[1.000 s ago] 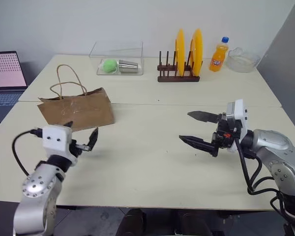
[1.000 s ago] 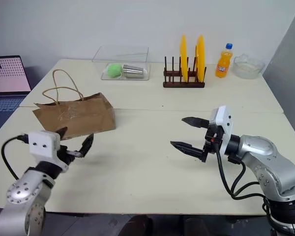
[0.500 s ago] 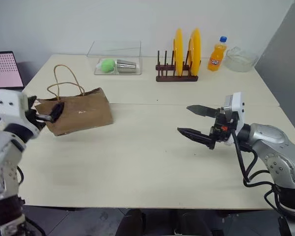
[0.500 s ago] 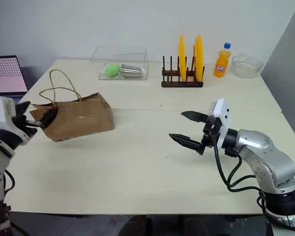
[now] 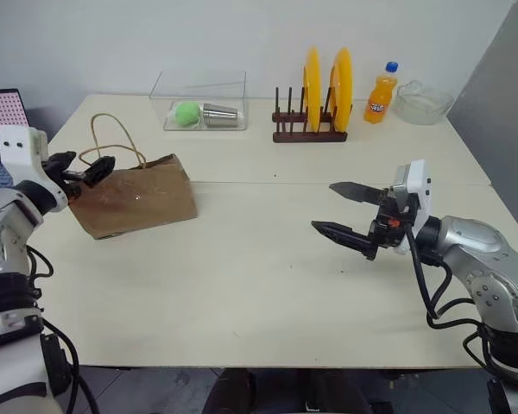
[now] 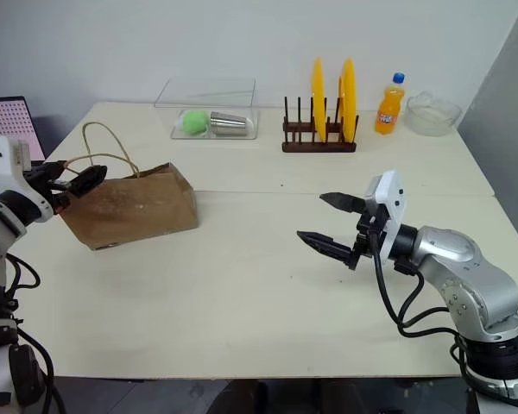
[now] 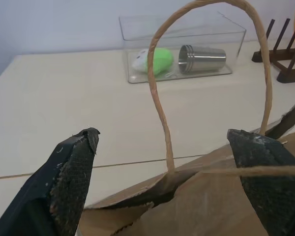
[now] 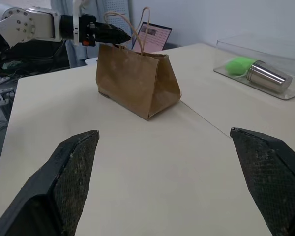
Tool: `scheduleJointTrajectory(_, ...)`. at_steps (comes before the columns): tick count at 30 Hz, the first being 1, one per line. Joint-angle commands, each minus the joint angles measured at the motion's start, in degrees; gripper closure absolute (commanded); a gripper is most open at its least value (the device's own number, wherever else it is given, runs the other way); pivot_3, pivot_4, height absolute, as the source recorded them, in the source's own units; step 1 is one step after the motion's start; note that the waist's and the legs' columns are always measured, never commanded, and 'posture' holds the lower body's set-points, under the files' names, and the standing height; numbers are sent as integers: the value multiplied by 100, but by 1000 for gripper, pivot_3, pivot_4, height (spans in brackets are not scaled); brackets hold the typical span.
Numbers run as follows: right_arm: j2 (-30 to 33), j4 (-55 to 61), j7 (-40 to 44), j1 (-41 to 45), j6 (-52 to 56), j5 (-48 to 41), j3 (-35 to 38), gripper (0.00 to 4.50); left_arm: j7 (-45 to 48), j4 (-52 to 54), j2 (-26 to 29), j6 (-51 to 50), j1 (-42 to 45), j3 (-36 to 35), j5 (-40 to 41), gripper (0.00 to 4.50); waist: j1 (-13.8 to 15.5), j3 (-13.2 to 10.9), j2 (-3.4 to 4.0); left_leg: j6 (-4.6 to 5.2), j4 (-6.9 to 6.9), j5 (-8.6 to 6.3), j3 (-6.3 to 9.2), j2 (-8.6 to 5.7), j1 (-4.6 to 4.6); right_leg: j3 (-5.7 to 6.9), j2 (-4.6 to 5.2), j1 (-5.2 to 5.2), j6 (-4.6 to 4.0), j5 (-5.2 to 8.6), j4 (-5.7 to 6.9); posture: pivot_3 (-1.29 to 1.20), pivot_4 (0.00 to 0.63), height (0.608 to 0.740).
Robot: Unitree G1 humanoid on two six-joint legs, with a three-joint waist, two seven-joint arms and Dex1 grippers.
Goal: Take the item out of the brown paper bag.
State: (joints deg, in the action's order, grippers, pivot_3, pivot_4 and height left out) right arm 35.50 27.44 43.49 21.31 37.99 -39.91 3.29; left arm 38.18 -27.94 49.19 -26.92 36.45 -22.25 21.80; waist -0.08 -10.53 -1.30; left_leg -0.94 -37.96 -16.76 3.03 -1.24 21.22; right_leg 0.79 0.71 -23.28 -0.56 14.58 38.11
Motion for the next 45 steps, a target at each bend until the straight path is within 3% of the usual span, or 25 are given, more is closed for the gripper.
scheduleJointTrajectory(1,31,273,-50,-24,-16,-167,199,0,98,-268,198,182,400,40,-90,56,0,0,-1,0,0,0,0,0,1,0,0,-1,0,0,0,0,150,740)
scheduleJointTrajectory(4,56,293,-72,-98,-18,-185,246,0,160,-646,236,267,709,143,-204,56,-1,1,-2,0,0,0,-1,-1,4,1,2,-4,0,0,0,0,150,740)
scheduleJointTrajectory(7,69,288,-75,-133,-31,-189,262,0,198,-980,249,399,922,218,-306,685,-2,1,-2,0,0,0,0,-2,5,1,2,-4,0,-1,0,0,150,740)
scheduleJointTrajectory(19,126,391,-164,-212,14,-278,305,0,281,-1827,268,795,1563,328,-520,4359,-3,2,-5,0,-4,0,1,-3,8,4,2,-5,1,-1,3,0,150,740)
scheduleJointTrajectory(23,135,409,-174,-238,26,-297,333,0,340,-1636,224,711,1607,274,-415,4455,-5,2,-5,0,-4,0,0,-3,10,3,3,-7,1,-1,3,0,150,740)
scheduleJointTrajectory(31,207,470,-167,-292,74,-349,432,0,307,131,6,-293,1315,254,35,4455,-2,4,-8,-2,-21,2,5,-3,50,6,4,-39,2,-4,10,0,150,740)
scheduleJointTrajectory(45,643,746,-13,-827,127,-545,852,0,-645,2045,-839,-1933,1793,483,542,4455,1,2,-12,-24,-26,14,3,-9,58,4,6,-44,5,-5,14,0,150,740)
